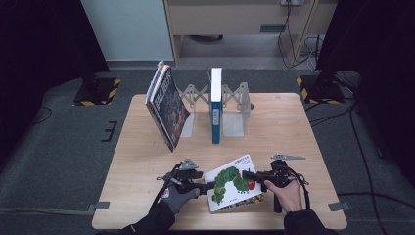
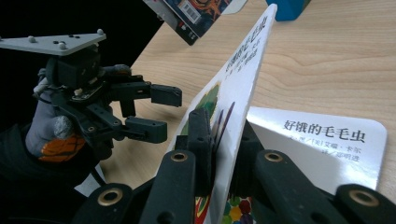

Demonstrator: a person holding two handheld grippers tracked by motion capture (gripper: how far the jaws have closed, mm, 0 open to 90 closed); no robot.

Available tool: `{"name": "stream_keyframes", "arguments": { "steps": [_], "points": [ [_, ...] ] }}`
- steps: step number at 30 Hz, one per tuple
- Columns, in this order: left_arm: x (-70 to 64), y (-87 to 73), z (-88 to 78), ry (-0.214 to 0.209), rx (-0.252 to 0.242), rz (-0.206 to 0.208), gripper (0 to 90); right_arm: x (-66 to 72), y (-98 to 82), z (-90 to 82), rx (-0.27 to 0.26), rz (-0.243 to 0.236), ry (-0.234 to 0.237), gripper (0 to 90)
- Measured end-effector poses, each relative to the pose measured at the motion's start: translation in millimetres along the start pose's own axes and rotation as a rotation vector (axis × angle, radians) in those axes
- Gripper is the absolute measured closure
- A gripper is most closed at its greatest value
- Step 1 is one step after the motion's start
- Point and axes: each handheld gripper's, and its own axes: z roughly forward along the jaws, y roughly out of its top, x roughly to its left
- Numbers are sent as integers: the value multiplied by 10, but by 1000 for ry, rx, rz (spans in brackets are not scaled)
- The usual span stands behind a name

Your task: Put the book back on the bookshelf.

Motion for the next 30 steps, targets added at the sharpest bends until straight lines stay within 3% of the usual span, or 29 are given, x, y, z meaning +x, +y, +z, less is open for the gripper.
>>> {"name": "stream_keyframes", "arguments": {
  "steps": [3, 17, 27, 30],
  "points": [
    [-1, 4, -19, -6, -7, -4, 297, 24, 12, -18, -5, 2, 10, 835],
    [-8, -21, 8, -14, -5, -14, 274, 106, 82, -128, -88, -83, 72, 879],
    [20, -49, 101, -95, -19, -55, 191, 116, 86, -165, -99, -101, 87, 886],
    [15, -55, 137, -123, -19, -49, 174, 114, 86, -167, -100, -103, 88, 886]
  ]
}}
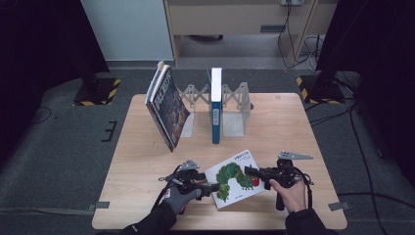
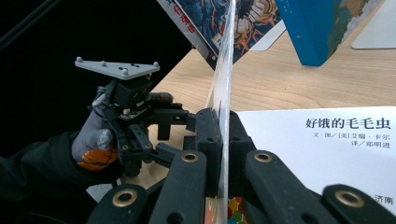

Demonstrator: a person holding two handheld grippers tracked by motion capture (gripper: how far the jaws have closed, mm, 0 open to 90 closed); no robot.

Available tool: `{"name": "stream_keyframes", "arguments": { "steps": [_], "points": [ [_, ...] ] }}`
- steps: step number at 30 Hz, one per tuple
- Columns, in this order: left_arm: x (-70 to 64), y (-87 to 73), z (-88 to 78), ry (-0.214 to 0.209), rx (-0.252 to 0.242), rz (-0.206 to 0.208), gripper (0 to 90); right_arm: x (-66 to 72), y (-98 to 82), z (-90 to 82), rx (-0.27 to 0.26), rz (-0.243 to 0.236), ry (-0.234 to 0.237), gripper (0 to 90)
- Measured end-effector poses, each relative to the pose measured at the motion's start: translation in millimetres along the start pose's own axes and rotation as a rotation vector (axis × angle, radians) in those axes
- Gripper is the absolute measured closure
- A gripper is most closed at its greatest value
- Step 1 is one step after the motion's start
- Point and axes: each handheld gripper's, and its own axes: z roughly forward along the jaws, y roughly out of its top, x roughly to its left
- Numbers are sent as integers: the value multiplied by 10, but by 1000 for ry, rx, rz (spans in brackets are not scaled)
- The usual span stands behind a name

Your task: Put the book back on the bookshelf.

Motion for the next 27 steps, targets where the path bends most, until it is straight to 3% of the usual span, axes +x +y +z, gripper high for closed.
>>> {"name": "stream_keyframes", "arguments": {
  "steps": [6, 14, 17, 21, 24, 27],
  "points": [
    [27, -18, 90, -64, 5, -30, 139, -33, -18, -1, -2, 10, -7, 885],
    [68, -33, 148, -96, 14, -58, 143, -87, -41, 10, 19, -9, -72, 853],
    [76, -36, 140, -94, 13, -70, 182, -103, -61, 16, 36, -18, -113, 819],
    [60, -35, 132, -73, 20, -62, 218, -117, -98, 54, 72, -63, -201, 745],
    [52, -37, 121, -78, 26, -64, 244, -123, -109, 67, 88, -68, -224, 693],
    [10, -13, 99, -72, 19, -39, 312, -149, -156, 111, 141, -74, -251, 627]
  ]
}}
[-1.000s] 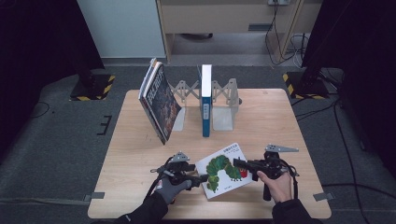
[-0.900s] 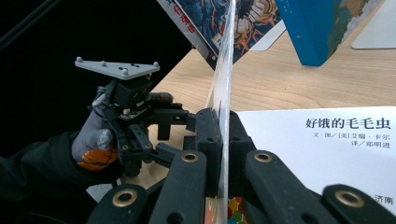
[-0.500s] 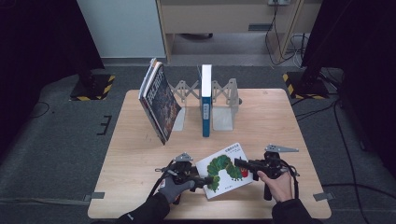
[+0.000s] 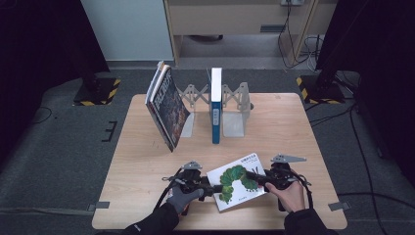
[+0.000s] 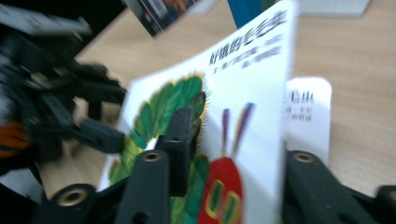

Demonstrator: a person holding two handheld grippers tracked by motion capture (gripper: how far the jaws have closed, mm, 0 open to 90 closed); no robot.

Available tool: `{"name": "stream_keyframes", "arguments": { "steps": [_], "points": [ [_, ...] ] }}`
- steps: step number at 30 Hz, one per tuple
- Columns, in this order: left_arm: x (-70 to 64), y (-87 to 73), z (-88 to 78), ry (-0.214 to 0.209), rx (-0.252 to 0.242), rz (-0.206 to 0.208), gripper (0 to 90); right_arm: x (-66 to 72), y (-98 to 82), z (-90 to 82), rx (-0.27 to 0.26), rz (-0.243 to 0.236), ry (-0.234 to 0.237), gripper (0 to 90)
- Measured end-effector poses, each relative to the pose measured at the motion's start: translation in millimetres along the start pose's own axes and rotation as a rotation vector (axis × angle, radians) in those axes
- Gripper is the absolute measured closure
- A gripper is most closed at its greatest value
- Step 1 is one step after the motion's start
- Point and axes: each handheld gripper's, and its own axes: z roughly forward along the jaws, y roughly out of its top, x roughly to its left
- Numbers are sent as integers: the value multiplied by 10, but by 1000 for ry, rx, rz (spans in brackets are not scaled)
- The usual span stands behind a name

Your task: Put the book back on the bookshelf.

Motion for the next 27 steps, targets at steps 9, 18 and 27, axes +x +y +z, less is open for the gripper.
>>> {"name": "stream_keyframes", "arguments": {
  "steps": [9, 18, 27],
  "points": [
    [-32, 36, -13, -34, -21, -9, 374, 59, -4, 61, -3, 17, 90, 647],
    [-30, 40, -27, -35, -24, 9, 411, 21, 28, 22, -12, -49, -29, 436],
    [-59, 32, -23, -31, -29, 23, 466, -103, -6, -31, -14, -25, -125, 335]
  ]
}}
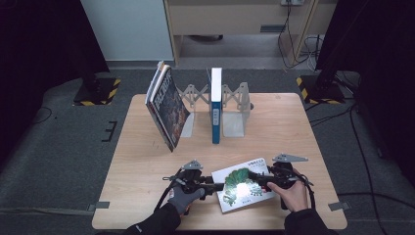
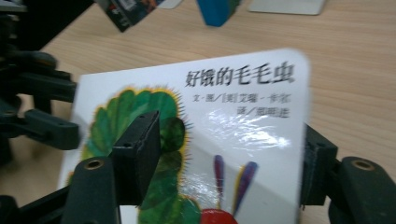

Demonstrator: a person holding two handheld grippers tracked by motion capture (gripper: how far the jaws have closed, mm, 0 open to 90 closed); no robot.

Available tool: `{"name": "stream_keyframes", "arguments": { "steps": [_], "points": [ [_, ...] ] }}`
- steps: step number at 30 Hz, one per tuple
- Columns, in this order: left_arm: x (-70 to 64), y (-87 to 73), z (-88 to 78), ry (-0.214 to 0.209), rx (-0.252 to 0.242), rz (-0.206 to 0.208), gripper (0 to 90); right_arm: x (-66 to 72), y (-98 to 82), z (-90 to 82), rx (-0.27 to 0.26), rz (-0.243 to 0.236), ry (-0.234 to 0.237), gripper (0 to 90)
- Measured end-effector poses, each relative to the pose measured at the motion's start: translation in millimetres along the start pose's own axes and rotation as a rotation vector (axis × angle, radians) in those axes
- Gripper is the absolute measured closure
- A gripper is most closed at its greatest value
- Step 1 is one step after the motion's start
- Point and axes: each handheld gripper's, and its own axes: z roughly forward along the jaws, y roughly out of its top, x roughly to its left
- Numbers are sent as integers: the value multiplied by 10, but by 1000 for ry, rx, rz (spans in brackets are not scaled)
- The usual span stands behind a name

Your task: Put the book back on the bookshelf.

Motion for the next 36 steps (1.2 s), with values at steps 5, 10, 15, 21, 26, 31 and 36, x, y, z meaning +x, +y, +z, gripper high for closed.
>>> {"name": "stream_keyframes", "arguments": {
  "steps": [5, 10, 15, 21, 26, 31, 36],
  "points": [
    [4, -14, 10, 4, 7, 1, 476, -93, -34, -51, 11, 23, -38, 328],
    [-10, -13, 13, -4, 5, 3, 481, -91, -82, 14, 70, 21, -49, 307],
    [-13, -12, 22, -14, 5, -10, 486, -92, -79, 21, 77, 11, -69, 357],
    [-44, -20, 74, -39, 12, -20, 467, -78, -74, 23, 71, 5, -63, 387],
    [-53, -10, 85, -45, 13, -17, 467, -65, -62, 18, 64, -3, -51, 400],
    [-153, 23, 106, -114, -2, -9, 545, -5, -20, 30, 26, -7, 1, 428],
    [-185, 53, 56, -137, -8, -10, 661, -33, -14, -15, -18, 20, 43, 434]
  ]
}}
